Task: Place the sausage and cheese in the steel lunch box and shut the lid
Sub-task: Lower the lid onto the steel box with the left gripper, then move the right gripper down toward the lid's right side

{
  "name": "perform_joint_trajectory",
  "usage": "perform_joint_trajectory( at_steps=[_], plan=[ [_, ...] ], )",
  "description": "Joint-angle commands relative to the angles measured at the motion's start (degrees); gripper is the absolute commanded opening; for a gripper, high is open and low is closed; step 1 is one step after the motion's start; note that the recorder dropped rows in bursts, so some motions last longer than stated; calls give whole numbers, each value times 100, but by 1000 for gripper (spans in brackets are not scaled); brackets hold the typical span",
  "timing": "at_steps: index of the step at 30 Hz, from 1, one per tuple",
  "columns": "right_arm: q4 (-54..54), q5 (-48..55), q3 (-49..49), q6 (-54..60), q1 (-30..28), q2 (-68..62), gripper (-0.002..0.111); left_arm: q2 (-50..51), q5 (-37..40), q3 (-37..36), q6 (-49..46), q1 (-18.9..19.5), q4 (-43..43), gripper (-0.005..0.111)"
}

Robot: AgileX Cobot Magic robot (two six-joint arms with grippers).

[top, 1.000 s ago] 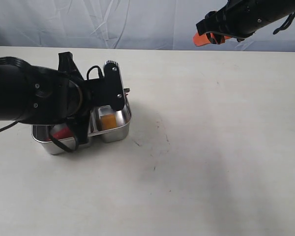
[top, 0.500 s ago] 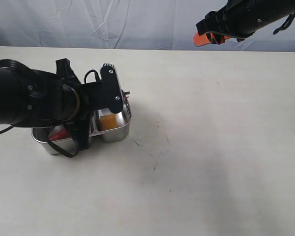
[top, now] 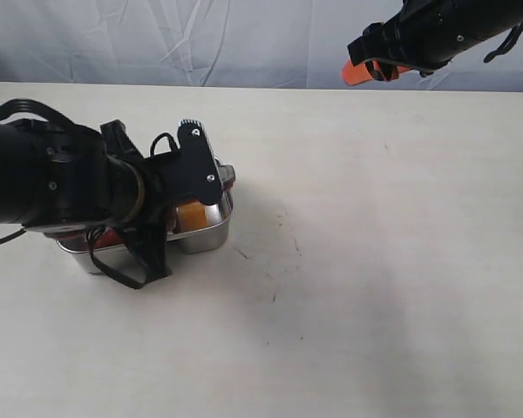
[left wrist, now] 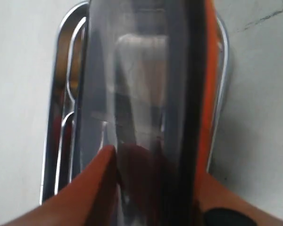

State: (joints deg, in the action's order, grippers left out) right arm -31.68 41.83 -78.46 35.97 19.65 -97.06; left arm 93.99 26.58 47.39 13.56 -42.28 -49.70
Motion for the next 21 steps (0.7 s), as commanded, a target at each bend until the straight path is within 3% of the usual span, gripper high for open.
perform_joint_trajectory(
  at_steps=[1, 21],
  plan=[
    [7, 64, -14, 4, -34, 42, 53, 137, 39, -128, 105, -17, 724, 42],
    [-112, 215, -14, 4, -34, 42, 53, 550, 38, -128, 105, -17, 822, 44]
  ],
)
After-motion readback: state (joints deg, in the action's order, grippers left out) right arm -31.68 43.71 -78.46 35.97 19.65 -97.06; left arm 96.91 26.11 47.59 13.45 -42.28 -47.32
